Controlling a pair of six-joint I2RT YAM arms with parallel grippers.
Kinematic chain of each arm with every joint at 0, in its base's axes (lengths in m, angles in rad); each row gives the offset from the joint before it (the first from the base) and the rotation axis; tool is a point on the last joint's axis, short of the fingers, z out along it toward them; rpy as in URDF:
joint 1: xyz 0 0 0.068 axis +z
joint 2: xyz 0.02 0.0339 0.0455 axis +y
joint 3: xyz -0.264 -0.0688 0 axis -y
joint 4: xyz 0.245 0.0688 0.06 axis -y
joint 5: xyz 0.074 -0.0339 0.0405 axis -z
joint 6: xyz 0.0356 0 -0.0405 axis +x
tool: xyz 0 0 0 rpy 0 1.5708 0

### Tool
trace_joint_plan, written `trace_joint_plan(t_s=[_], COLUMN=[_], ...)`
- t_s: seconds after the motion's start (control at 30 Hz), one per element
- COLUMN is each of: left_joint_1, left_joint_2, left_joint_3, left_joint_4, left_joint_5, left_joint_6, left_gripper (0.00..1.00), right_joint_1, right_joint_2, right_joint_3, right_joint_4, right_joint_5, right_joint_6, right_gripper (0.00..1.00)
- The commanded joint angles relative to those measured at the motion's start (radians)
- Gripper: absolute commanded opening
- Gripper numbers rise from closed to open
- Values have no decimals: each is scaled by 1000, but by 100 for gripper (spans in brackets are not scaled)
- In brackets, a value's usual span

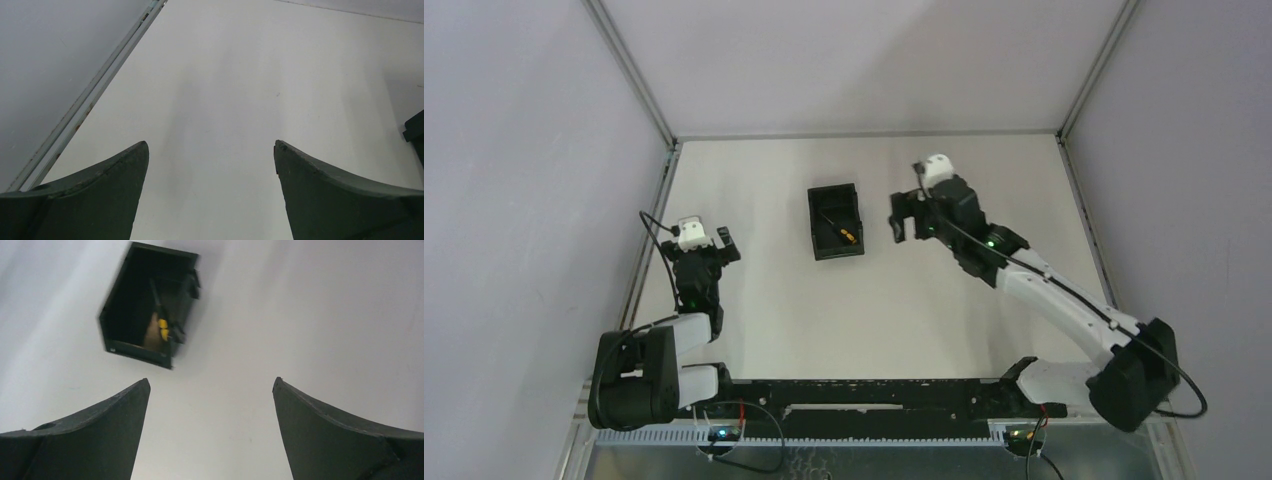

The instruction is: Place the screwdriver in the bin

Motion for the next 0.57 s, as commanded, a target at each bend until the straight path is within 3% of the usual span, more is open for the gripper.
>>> trace_joint_plan(t_s=[0.0, 0.27, 0.53], left_joint_1=[-8, -8, -8], left_joint_2=[0, 0, -1], left_joint_3=[42, 43, 42], left_joint_4=[35, 35, 35], left_joint_5=[-3, -4, -4], left_joint_6=[15, 15, 15], left_gripper=[100, 100, 100], right_joint_1=[-116, -345, -398], right_joint_2=[-171, -457, -503], right_joint_3=[-212, -606, -721], right_joint_4=[177, 258, 296], right_joint_5=[-39, -52, -53], right_joint_6=[101, 190, 224], right_gripper=[100, 100, 100])
